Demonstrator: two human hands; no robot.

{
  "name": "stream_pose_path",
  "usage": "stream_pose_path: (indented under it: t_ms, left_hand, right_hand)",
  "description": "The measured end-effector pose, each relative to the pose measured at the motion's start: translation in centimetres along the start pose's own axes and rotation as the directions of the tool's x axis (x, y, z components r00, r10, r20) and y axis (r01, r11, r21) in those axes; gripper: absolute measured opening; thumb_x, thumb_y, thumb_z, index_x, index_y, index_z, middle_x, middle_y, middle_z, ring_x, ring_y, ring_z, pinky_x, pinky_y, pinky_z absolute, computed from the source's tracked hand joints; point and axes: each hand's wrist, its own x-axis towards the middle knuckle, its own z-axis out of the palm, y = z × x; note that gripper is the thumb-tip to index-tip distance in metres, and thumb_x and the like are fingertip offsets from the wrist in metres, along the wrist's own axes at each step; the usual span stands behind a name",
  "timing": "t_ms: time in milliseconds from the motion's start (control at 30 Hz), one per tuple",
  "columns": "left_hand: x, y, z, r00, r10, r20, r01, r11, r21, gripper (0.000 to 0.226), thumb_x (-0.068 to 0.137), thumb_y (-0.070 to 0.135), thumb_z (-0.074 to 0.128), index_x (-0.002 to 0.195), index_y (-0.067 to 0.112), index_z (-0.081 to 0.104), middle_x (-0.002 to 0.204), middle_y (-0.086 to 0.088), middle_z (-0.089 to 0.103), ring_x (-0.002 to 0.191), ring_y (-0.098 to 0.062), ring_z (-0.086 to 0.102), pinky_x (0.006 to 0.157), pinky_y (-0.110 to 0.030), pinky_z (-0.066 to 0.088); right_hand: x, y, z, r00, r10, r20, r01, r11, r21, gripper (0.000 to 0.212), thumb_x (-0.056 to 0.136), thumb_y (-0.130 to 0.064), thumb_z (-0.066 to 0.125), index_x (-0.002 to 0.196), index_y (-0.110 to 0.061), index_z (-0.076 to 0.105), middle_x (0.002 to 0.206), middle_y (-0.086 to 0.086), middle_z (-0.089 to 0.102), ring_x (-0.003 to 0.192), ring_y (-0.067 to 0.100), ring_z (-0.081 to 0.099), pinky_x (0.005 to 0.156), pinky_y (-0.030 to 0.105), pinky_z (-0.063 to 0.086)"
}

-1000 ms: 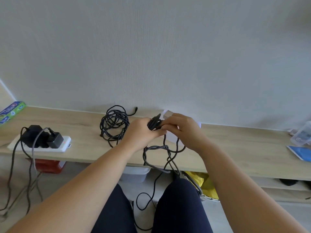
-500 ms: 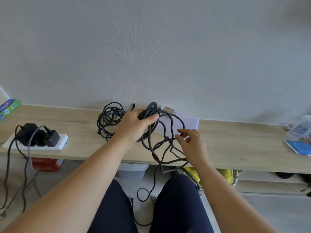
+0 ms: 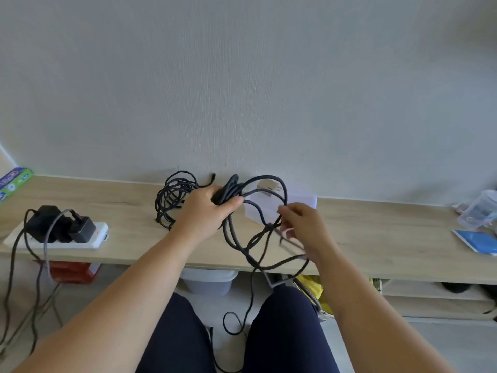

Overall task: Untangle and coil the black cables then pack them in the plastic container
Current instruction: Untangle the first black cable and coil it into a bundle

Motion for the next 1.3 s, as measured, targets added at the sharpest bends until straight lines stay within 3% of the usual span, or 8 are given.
stream_pose_path:
  t_ms: [167, 333, 433, 700, 900, 1067, 1200, 1300]
  left_hand:
    - [0.8, -1.7, -0.7, 0.993, -0.097, 0.069, 0.080, 0.971, 0.225, 0.032, 0.081, 0.034, 0.072, 0.062, 0.022, 0.050, 0.056, 0.004, 0.045, 0.050, -0.010, 0.041, 0.044, -0.018, 0.026]
    - [1.8, -0.6, -0.9, 0.989, -0.134, 0.056, 0.117, 0.963, 0.241, 0.047, 0.073, 0.047, 0.076, 0.058, 0.016, 0.044, 0.054, 0.004, 0.042, 0.050, -0.012, 0.040, 0.047, -0.022, 0.025]
    - [2.7, -0.8, -1.6, 0.973, -0.225, 0.048, 0.224, 0.974, 0.025, 0.050, 0.068, 0.056, 0.076, 0.071, 0.012, 0.052, 0.054, 0.000, 0.041, 0.045, -0.014, 0.036, 0.046, -0.026, 0.026]
    - [1.8, -1.2, -2.5, 0.890, -0.392, 0.232, 0.451, 0.830, -0.329, 0.059, 0.070, 0.070, 0.056, 0.074, 0.012, 0.068, 0.041, 0.005, 0.019, 0.031, -0.010, 0.016, 0.038, -0.019, 0.012]
    - [3.2, -1.5, -0.6, 0.910, -0.395, 0.127, 0.414, 0.872, -0.262, 0.045, 0.077, 0.057, 0.066, 0.081, 0.014, 0.058, 0.042, 0.006, 0.027, 0.034, -0.012, 0.021, 0.039, -0.019, 0.016]
    - [2.9, -1.2, 0.3, 0.959, -0.283, -0.002, 0.280, 0.950, -0.139, 0.039, 0.082, 0.045, 0.068, 0.064, 0.016, 0.049, 0.051, 0.004, 0.039, 0.042, -0.011, 0.034, 0.044, -0.025, 0.025]
    - [3.0, -2.2, 0.3, 0.939, -0.328, -0.100, 0.305, 0.933, -0.192, 0.036, 0.083, 0.035, 0.069, 0.062, 0.015, 0.048, 0.054, 0.000, 0.040, 0.045, -0.014, 0.034, 0.045, -0.026, 0.024]
    - [2.6, -1.9, 1.0, 0.949, -0.303, -0.091, 0.291, 0.948, -0.127, 0.033, 0.085, 0.033, 0.066, 0.063, 0.014, 0.052, 0.054, -0.001, 0.045, 0.047, -0.015, 0.039, 0.046, -0.027, 0.027]
  right_hand:
    - [0.4, -3.0, -1.4, 0.999, -0.005, 0.044, -0.012, 0.919, 0.394, 0.013, 0.095, -0.017, 0.056, 0.089, -0.006, 0.059, 0.072, 0.005, 0.056, 0.068, 0.013, 0.060, 0.074, 0.024, 0.058]
    - [1.4, -4.0, -1.7, 0.977, -0.197, 0.082, 0.210, 0.954, -0.215, 0.013, 0.093, -0.021, 0.058, 0.081, -0.019, 0.058, 0.090, 0.002, 0.062, 0.068, 0.018, 0.069, 0.077, 0.033, 0.058]
    - [1.8, -3.5, -1.5, 0.972, -0.213, 0.102, 0.232, 0.940, -0.251, 0.014, 0.095, -0.020, 0.053, 0.083, -0.026, 0.058, 0.086, 0.002, 0.068, 0.060, 0.022, 0.069, 0.074, 0.041, 0.057]
    - [1.9, -5.4, -3.2, 0.954, -0.234, 0.187, 0.033, 0.702, 0.711, 0.044, 0.095, -0.008, 0.031, 0.066, -0.007, 0.063, 0.072, 0.011, 0.064, 0.071, 0.033, 0.068, 0.073, 0.039, 0.057]
    - [0.9, -6.1, -1.8, 0.926, -0.216, 0.310, 0.250, 0.965, -0.073, 0.023, 0.088, -0.019, 0.065, 0.073, -0.005, 0.055, 0.063, 0.001, 0.061, 0.057, 0.011, 0.060, 0.062, 0.021, 0.048]
    - [1.7, -5.6, -2.6, 0.841, -0.284, 0.461, 0.533, 0.581, -0.615, 0.023, 0.083, 0.000, 0.062, 0.097, -0.016, 0.052, 0.087, -0.009, 0.051, 0.073, 0.007, 0.055, 0.068, 0.010, 0.042]
    - [3.3, -6.0, -4.7, 0.958, -0.090, 0.274, 0.288, 0.322, -0.902, 0.030, 0.088, 0.000, 0.055, 0.117, -0.006, 0.057, 0.112, 0.007, 0.062, 0.096, 0.025, 0.064, 0.086, 0.034, 0.051]
    - [2.9, -7.0, -4.7, 0.958, 0.004, 0.288, 0.262, 0.403, -0.877, 0.016, 0.095, -0.006, 0.047, 0.103, -0.007, 0.061, 0.092, 0.002, 0.067, 0.065, 0.016, 0.062, 0.061, 0.026, 0.051]
